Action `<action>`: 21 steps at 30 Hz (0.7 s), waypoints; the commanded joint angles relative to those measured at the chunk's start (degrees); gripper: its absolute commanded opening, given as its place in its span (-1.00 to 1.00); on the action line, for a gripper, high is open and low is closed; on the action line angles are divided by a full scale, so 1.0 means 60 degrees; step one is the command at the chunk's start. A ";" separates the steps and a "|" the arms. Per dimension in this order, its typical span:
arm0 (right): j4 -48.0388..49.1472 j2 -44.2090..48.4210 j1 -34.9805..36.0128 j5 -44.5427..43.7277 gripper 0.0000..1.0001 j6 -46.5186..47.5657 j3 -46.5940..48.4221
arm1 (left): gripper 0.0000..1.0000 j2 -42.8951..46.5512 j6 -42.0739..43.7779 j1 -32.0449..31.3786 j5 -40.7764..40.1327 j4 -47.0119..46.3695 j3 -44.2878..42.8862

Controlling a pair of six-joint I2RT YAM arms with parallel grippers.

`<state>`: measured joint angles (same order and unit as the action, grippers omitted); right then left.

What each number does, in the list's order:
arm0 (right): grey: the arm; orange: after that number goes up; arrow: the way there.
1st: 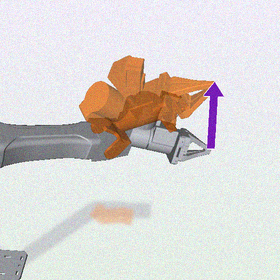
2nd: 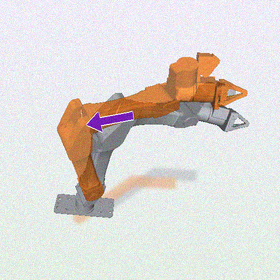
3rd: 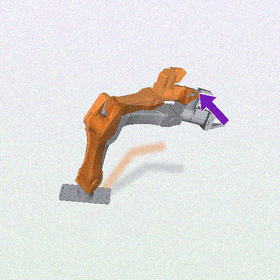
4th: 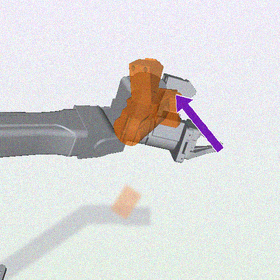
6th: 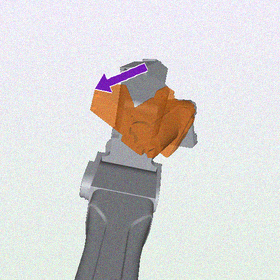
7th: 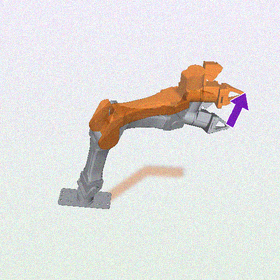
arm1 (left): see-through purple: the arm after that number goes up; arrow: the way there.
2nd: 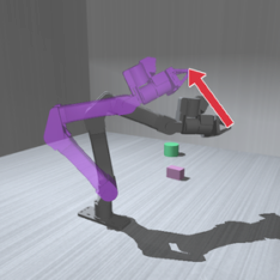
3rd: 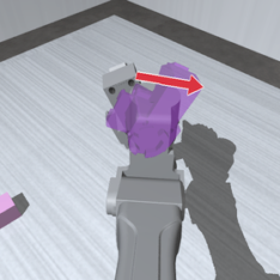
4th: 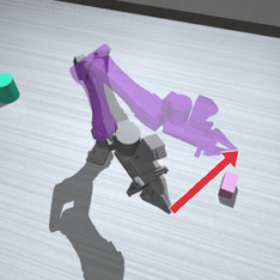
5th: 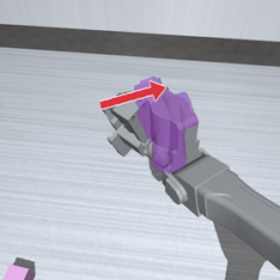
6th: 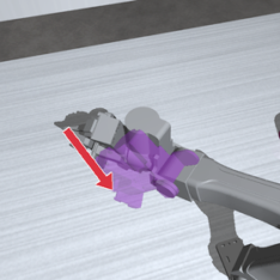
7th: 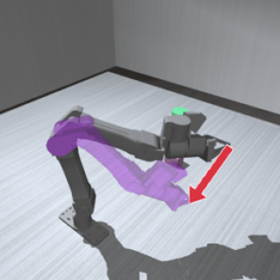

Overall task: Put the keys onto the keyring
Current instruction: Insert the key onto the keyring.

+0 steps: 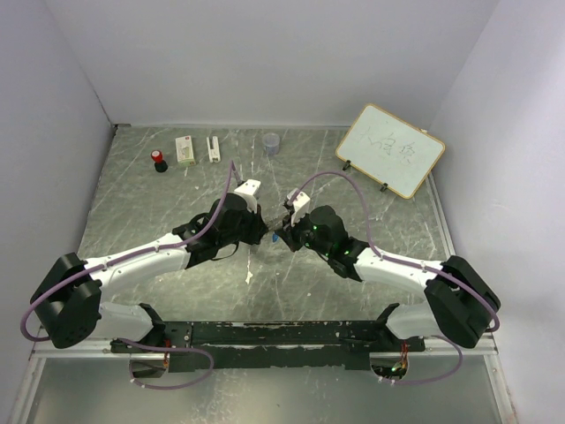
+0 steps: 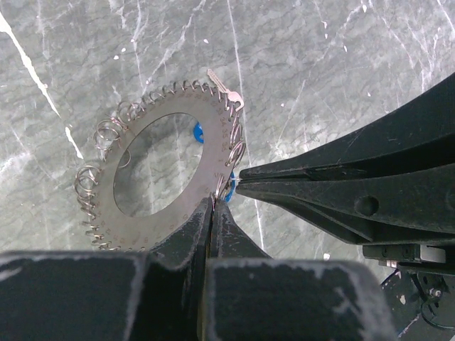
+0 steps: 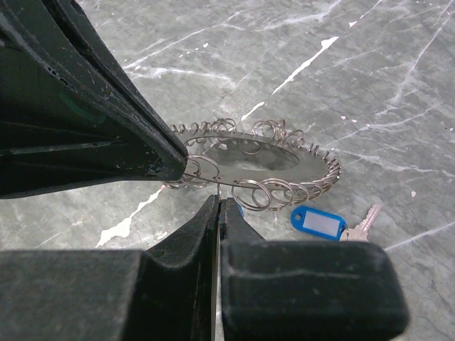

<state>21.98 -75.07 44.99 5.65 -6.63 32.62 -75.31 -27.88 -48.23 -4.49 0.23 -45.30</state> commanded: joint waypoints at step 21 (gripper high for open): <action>0.0204 0.0001 0.0001 0.0403 -1.00 0.0106 0.0277 | -0.86 0.0086 0.0061 -0.0087 0.0361 -0.0488 -0.0016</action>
<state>21.98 -75.16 44.99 6.94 -6.57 32.71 -75.31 -27.86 -48.23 -4.14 0.21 -45.30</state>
